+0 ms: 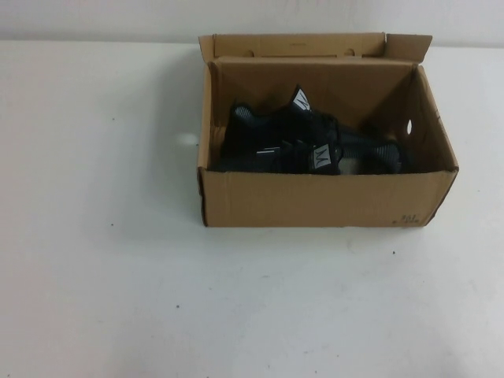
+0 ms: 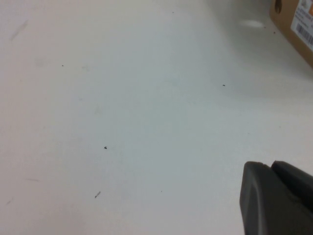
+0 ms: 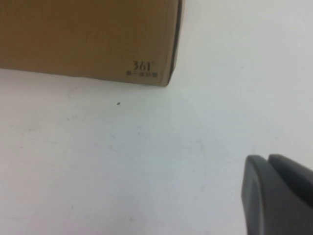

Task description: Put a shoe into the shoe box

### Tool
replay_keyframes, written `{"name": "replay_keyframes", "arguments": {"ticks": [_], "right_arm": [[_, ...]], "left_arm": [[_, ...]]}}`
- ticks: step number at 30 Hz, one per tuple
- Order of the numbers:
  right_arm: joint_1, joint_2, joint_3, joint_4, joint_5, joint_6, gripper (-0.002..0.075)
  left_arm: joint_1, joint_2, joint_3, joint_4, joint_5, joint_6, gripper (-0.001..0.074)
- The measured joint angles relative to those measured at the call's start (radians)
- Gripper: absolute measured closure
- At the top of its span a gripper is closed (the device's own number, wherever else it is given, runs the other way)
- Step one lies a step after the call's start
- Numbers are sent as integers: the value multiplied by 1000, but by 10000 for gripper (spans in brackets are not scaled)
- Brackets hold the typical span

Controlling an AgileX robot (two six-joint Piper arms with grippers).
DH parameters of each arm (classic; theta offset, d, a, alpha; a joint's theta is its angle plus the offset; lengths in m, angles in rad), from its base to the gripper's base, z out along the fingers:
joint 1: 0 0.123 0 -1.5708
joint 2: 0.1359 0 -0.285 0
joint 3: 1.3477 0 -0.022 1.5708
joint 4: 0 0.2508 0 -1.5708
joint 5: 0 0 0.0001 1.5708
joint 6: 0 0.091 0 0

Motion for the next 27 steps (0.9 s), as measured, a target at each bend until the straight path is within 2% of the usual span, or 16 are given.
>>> {"name": "replay_keyframes", "arguments": {"ticks": [27], "right_arm": [[0,0,0,3,17,8,742]], "left_arm": [[0,0,0,1,0,0,736]]}}
